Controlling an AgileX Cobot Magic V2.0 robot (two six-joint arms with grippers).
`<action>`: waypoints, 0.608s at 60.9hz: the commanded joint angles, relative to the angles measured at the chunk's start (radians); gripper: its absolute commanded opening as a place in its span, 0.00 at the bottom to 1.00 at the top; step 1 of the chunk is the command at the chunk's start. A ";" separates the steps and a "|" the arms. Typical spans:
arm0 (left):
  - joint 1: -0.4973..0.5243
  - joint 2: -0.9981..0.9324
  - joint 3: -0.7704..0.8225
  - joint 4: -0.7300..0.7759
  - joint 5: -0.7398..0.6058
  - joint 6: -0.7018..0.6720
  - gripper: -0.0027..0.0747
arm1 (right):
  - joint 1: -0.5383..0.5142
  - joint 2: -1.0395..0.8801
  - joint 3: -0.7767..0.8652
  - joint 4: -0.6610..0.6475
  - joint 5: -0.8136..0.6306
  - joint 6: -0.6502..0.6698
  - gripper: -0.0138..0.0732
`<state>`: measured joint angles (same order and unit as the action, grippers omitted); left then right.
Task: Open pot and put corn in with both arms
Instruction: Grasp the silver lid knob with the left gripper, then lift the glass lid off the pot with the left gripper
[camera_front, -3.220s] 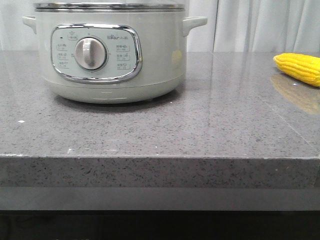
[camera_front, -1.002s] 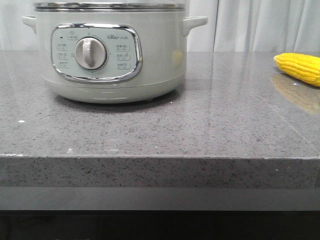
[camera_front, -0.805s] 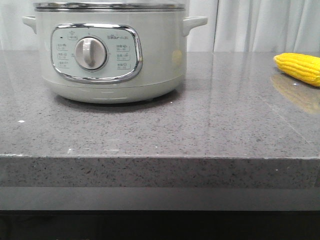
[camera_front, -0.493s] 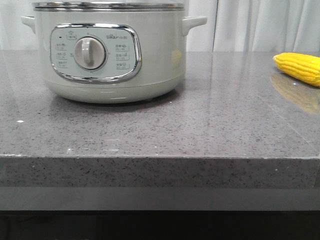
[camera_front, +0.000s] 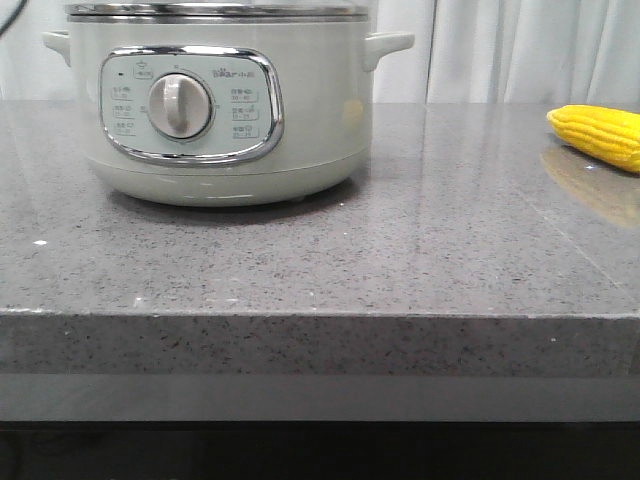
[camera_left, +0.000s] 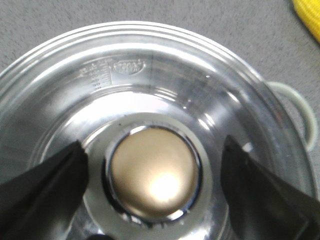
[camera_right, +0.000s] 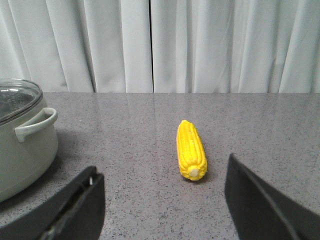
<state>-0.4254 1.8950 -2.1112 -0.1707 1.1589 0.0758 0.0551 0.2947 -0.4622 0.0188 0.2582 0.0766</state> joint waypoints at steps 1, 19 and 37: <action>-0.002 -0.016 -0.074 -0.029 -0.008 0.001 0.74 | -0.003 0.018 -0.037 -0.009 -0.075 0.002 0.77; 0.004 0.000 -0.076 -0.025 -0.011 0.001 0.66 | -0.003 0.018 -0.037 -0.009 -0.075 0.002 0.77; 0.011 0.000 -0.112 -0.025 0.031 0.001 0.55 | -0.003 0.018 -0.037 -0.009 -0.075 0.002 0.77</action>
<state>-0.4171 1.9372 -2.1829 -0.1742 1.1999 0.0774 0.0551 0.2947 -0.4622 0.0188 0.2582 0.0766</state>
